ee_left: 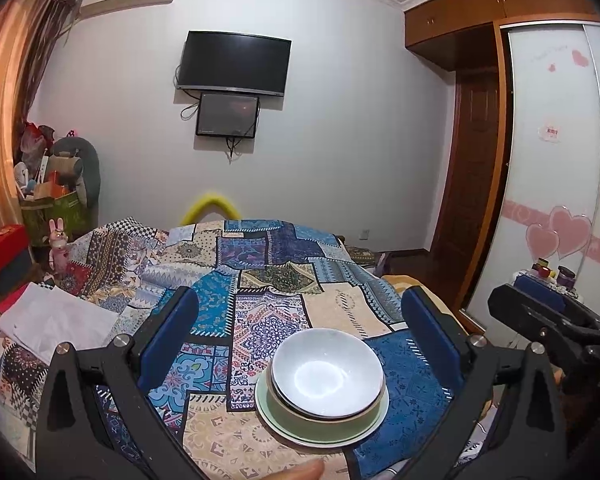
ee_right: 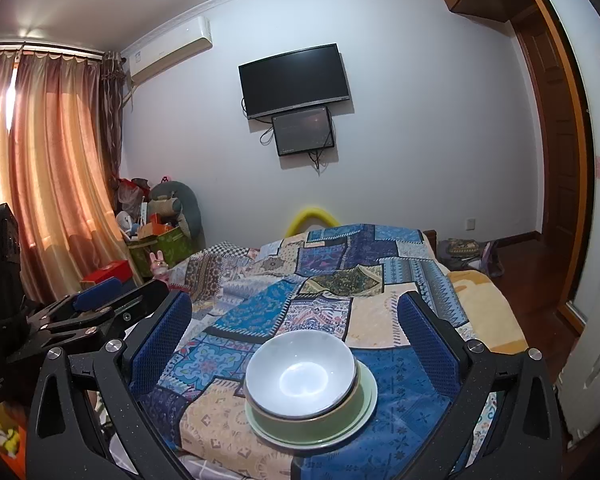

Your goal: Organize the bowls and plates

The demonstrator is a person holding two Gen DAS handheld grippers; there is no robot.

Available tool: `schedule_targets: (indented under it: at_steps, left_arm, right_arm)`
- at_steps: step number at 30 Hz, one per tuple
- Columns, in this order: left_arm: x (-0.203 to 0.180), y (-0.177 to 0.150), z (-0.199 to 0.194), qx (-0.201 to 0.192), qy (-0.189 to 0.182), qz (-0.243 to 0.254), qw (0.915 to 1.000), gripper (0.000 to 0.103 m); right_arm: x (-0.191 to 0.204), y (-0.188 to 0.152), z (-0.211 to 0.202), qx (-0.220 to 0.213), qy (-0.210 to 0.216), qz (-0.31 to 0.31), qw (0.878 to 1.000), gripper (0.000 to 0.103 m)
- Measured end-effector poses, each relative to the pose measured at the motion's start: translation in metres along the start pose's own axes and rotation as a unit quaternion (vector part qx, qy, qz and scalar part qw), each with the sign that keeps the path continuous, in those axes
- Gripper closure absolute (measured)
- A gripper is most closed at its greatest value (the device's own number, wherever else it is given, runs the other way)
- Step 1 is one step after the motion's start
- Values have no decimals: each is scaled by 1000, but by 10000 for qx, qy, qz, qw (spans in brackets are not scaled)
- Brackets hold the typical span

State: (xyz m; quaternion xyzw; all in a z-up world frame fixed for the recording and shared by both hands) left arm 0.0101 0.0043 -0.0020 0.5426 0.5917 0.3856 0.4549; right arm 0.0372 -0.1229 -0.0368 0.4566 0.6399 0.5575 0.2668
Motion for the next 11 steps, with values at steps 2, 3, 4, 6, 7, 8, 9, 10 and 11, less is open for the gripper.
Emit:
schedule_targets:
  at_steps: [2,3,4,6,7,8,9,10,11]
  left_arm:
    - [1,0,2,53,-25,-31,10000,0]
    - [1,-1,3,86,-41,-40,9999,0]
    - [0,-2,3,99,-60,-43,9999,0]
    - [1,-2,4,118,-96,-58,9999,0]
    - [1,-2,4,121,-103,-67,9999,0]
    - [1,-2,4,121,-104,-78,9998,0]
    - [1,-2,4,120,-105,-79,9998,0]
    - [1,-2,4,119,-110,-76,9998,0]
    - [1,-2,4,125,-115,-71,9998,0]
  right_arm:
    - [0,0,0,3,-2,-2,10000,0]
    - [-1,0,0,4,-1,0,10000,0]
    - [0,0,0,10,3,-2,10000,0]
    - [-1,0,0,16,2,3,10000,0]
    - [-1,0,0,18,7,3,10000,0]
    - [-1,0,0,19,11,2,10000,0]
    - [-1,0,1,26,10,3,10000,1]
    - [-1,0,1,35,6,3,10000,0]
    - [-1,-1,2,40,7,4,10000,0]
Point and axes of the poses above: each gripper's, at about its wrist camera, not at the fingertips, and z roughly the way its jaws point, x to its left, y to its top, the point moved 8 cm from there along z, roughly the way its jaws point, and after that the axes turned 1 degree about y, right-handed, at the moved point
